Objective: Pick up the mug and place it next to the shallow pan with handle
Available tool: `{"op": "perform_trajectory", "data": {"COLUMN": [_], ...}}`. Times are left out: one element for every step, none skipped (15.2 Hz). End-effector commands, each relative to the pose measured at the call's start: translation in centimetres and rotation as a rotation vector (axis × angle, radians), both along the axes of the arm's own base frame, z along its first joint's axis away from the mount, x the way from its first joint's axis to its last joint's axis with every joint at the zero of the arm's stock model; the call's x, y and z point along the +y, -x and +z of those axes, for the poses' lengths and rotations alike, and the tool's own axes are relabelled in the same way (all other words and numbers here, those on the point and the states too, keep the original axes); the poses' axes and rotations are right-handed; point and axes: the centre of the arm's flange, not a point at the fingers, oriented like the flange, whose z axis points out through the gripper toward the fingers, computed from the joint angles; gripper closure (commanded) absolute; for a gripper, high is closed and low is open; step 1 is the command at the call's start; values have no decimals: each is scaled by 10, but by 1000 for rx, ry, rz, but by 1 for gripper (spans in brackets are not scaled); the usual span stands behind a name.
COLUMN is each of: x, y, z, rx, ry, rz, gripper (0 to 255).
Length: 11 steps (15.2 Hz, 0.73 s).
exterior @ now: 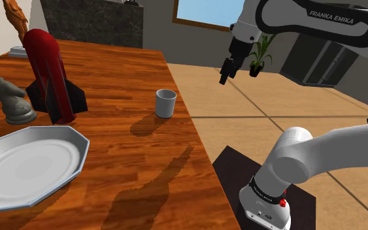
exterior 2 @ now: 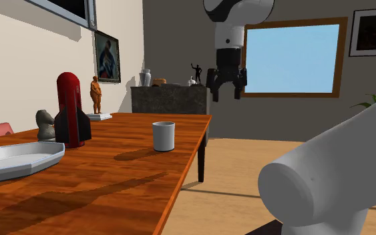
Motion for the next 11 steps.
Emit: {"op": "perform_trajectory", "data": {"x": [0,9,18,28,37,46,55,65,74,83,93], "y": [0,-8,-16,-24,-32,-39,-47,-55,-63,-71,-79], "z": [0,-4,-9,-13,-17,-21,-26,-30,-34,-38,-42], "rx": [0,-3,-6,-9,-12,-15,-18,-21,-23,-26,-29], "ry": [0,0,-1,-1,-1,-1,-2,-2,-2,-2,-3], "rz": [0,2,4,6,8,10,12,14,16,18,20], "gripper": [0,0,0,0,0,0,0,0,0,0,0]}}
